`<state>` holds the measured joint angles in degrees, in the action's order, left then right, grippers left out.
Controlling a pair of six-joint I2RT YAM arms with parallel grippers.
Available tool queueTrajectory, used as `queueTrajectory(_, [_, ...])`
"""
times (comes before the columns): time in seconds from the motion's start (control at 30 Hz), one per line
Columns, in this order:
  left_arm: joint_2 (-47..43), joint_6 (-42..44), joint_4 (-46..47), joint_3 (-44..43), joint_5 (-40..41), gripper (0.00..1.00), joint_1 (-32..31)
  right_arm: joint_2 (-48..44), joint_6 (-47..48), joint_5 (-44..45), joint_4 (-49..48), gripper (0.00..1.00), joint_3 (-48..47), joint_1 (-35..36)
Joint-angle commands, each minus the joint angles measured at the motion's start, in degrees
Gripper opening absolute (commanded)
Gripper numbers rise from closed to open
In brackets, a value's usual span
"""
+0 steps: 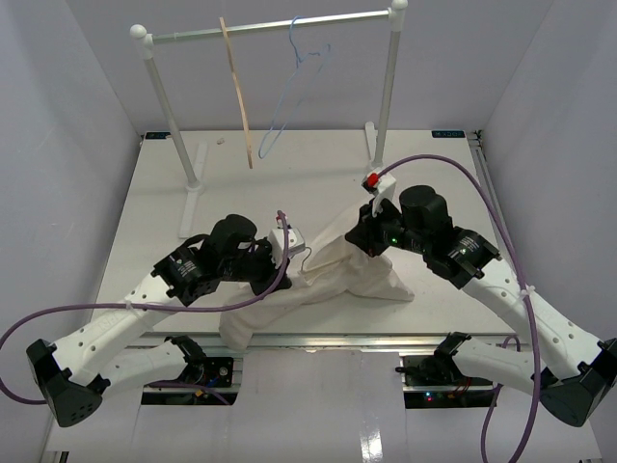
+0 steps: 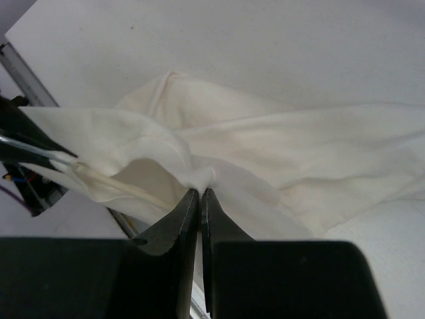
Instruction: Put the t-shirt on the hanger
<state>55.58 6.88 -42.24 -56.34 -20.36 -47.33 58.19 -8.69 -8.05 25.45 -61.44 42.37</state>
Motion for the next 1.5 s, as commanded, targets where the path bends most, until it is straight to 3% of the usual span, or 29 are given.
queueTrajectory(0.0, [0.1, 1.5, 2.7, -1.3, -9.1, 0.00, 0.1, -2.0, 4.6, -10.6, -0.1, 0.17, 1.4, 1.5])
queueTrajectory(0.1, [-0.9, 1.5, 4.4, -0.3, -13.5, 0.00, 0.1, -5.6, 4.8, -10.2, 0.3, 0.28, 2.9, 1.5])
queueTrajectory(0.23, [-1.1, 0.8, 5.2, -0.3, -14.7, 0.00, 0.1, -8.5, 5.5, -16.1, -4.5, 0.43, 3.7, 1.6])
queueTrajectory(0.43, [-0.9, -0.2, 6.9, 0.4, -16.8, 0.00, 0.0, -7.2, 7.2, -25.3, -13.5, 0.49, 3.8, 1.9])
queueTrajectory(0.9, [0.5, -1.8, 7.9, -0.6, -17.4, 0.00, 0.1, 1.7, 8.4, -28.0, -21.5, 0.54, 3.8, 7.9])
queueTrajectory(0.97, [0.6, -2.2, 8.0, -0.7, -17.3, 0.00, 0.0, 3.4, 9.9, -27.7, -21.3, 0.51, 3.1, 9.6])
queueTrajectory(1.07, [0.3, -3.3, 7.9, -1.0, -16.8, 0.00, 0.0, 4.7, 9.9, -26.5, -23.2, 0.23, 4.0, 10.3])
queueTrajectory(1.13, [-0.4, -4.7, 6.9, -2.1, -14.9, 0.10, 0.1, 3.6, 9.3, -24.0, -24.8, 0.10, 5.5, 10.3])
queueTrajectory(1.27, [-0.6, -9.3, 1.8, -8.1, -4.1, 0.36, 0.1, -4.7, 9.9, -15.4, -25.7, 0.08, 8.4, 10.0])
queueTrajectory(1.4, [-0.9, -11.9, -4.0, -15.2, 10.5, 0.43, 0.1, -8.0, 9.8, -14.1, -18.1, 0.08, 3.8, 9.4])
queueTrajectory(1.47, [-2.1, -12.1, -4.6, -18.0, 11.6, 0.49, 0.1, -7.6, 9.3, -13.9, -15.1, 0.08, 1.8, 9.3])
